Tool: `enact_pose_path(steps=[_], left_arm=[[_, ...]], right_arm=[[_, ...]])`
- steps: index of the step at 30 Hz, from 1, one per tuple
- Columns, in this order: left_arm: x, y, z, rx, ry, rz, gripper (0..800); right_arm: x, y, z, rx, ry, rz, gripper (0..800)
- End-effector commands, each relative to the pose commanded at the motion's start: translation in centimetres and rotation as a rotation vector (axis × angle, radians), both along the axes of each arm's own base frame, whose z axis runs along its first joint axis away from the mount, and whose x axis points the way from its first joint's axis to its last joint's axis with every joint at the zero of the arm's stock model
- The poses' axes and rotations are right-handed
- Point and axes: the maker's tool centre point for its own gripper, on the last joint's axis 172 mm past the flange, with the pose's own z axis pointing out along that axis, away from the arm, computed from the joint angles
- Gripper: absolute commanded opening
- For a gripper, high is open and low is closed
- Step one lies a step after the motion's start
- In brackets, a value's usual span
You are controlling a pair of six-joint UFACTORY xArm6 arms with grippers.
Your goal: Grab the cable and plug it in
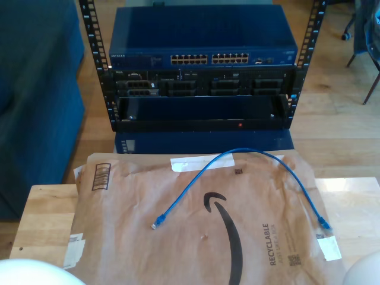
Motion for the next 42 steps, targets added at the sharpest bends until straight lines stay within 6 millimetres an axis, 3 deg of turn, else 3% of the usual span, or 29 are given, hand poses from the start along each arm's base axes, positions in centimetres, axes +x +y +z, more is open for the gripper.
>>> enact_pose_path(steps=[11, 16, 21, 25, 28, 31, 34, 38, 42], left_arm=[[0.0, 0.0, 0.0, 0.0, 0.0, 0.0, 800], [-0.2, 0.5, 0.5, 0.011, 0.005, 0.001, 800], [-0.6, 1.3, 4.5, -0.048, 0.016, 0.014, 800], [-0.2, 4.0, 6.9, -0.005, 0.014, 0.015, 800], [0.8, 6.1, 8.4, 0.046, -0.004, 0.007, 800], [2.7, 6.9, 10.8, 0.038, -0.017, -0.03, 800], [5.0, 7.2, 13.5, 0.019, 0.003, -0.059, 800], [8.9, 7.9, 16.0, 0.058, 0.039, -0.072, 800], [13.3, 7.4, 17.2, 0.078, 0.03, -0.083, 800]], right_arm=[[0.0, -0.1, 0.1, -0.002, 0.001, 0.0, 794], [0.1, -1.3, 1.0, -0.029, 0.0, 0.0, 794], [0.3, -1.9, 3.6, -0.004, -0.003, 0.009, 794], [0.7, -2.2, 6.3, 0.038, -0.009, 0.006, 793], [1.1, -4.5, 8.8, -0.005, -0.003, -0.065, 794], [1.5, -5.9, 10.9, -0.03, -0.004, -0.09, 794], [3.4, -6.7, 13.5, -0.037, 0.005, -0.106, 794], [6.9, -7.4, 16.1, -0.066, 0.012, -0.133, 793], [11.9, -6.0, 18.1, -0.084, 0.015, -0.105, 793]])
